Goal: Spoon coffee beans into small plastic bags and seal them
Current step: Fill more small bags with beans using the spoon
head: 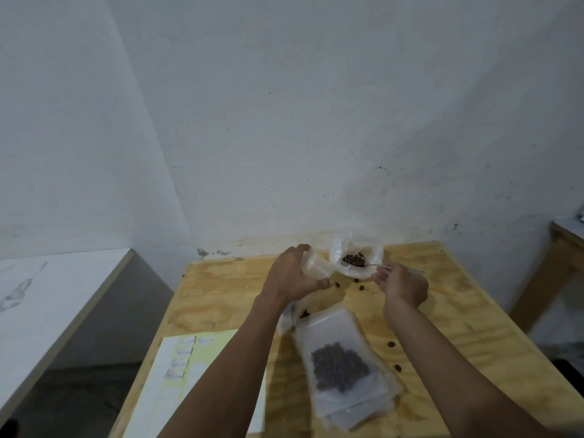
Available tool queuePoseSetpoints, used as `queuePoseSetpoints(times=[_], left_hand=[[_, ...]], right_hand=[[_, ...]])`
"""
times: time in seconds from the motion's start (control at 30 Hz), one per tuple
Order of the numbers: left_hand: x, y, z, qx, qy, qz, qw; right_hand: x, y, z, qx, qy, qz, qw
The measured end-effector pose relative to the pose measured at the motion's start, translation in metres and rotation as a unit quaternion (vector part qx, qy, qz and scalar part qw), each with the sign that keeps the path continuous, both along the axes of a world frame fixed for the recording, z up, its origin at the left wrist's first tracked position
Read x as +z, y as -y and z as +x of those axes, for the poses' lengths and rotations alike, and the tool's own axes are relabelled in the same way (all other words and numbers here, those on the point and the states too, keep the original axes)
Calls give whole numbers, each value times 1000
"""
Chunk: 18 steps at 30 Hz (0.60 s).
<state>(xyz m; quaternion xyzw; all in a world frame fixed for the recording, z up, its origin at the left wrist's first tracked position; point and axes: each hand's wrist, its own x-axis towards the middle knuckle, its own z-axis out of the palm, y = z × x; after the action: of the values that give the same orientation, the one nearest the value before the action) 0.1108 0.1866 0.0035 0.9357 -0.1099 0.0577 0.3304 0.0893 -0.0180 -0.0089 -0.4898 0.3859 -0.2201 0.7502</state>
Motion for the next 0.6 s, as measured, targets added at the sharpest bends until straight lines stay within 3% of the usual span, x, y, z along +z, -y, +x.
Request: queuePoseSetpoints(times=[0.2,0.37,0.47,0.6], left_hand=[[4,6,-1,-1,38,-7,999],[11,14,1,-10,52,2,999],[13,19,2,-22,49,4,999],[12,26,5,-32,48,5,998]], right_hand=[[19,3,-2,-52,84,-25,995],[36,-2,-5,28,150,-37,988],[37,-10,-9,109,150,-128,974],[34,-17,-17,188,172,-277,926]])
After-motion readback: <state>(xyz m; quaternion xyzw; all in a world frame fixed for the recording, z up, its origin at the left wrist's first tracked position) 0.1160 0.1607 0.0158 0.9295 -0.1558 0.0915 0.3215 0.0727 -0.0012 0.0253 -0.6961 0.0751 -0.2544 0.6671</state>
